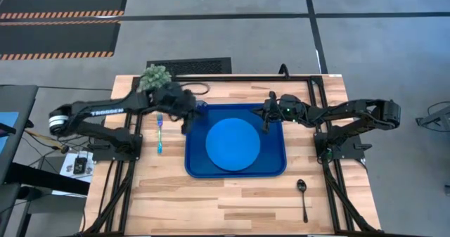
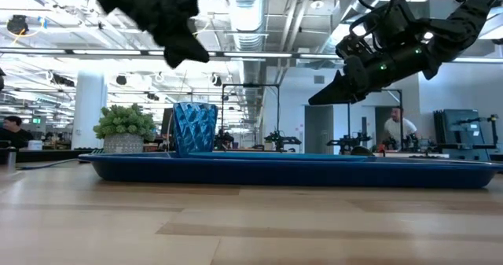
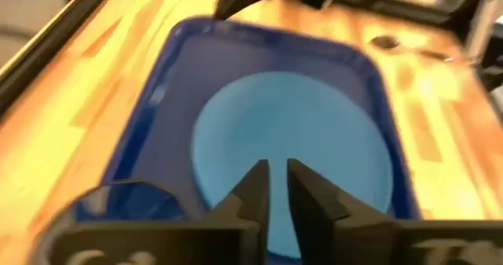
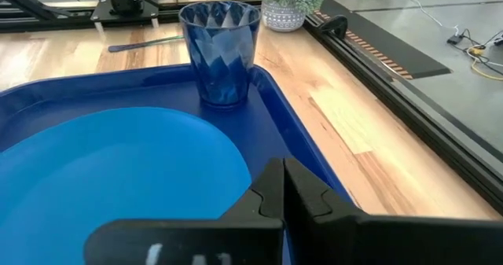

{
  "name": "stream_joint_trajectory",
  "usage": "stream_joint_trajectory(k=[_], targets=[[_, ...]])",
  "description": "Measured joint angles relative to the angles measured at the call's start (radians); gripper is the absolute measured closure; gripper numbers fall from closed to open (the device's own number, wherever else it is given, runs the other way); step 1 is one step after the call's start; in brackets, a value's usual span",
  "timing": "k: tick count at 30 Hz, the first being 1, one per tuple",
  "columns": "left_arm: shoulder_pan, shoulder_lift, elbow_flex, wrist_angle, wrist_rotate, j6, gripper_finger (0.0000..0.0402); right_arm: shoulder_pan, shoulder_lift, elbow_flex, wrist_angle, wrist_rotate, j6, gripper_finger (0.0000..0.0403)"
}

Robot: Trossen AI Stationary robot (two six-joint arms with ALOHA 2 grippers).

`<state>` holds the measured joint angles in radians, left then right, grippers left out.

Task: Pick and place plate/cup/fork/spoon on tray
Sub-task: Adjust the light blue plate

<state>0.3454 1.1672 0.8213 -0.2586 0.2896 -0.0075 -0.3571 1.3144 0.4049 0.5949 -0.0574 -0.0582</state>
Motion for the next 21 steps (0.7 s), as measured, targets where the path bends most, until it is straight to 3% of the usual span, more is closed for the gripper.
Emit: stream_joint_trajectory(k=[3,8,12,15,21], targets=[[0.0,-0.08,-0.177,0.222,0.056,-0.014,0.0396,0.01,0.0,0.016,-0.04,0.0,-0.002,0.0391],[0.0,-0.158,-0.431,0.594,0.065,-0.024,0.0397,0.026,0.0,0.105,-0.263,0.004,0.004,0.0392],[0.002,-0.169,-0.566,0.862,0.105,-0.046,0.04,0.057,0.0,0.175,-0.427,0.014,0.062,0.0392],[0.002,-0.169,-0.623,0.969,0.156,-0.05,0.0401,0.095,0.0,0.224,-0.574,0.014,0.067,0.0392],[0.002,-0.169,-0.653,0.995,0.174,-0.009,0.0401,0.165,0.0,0.337,-0.976,0.009,0.19,0.0392]])
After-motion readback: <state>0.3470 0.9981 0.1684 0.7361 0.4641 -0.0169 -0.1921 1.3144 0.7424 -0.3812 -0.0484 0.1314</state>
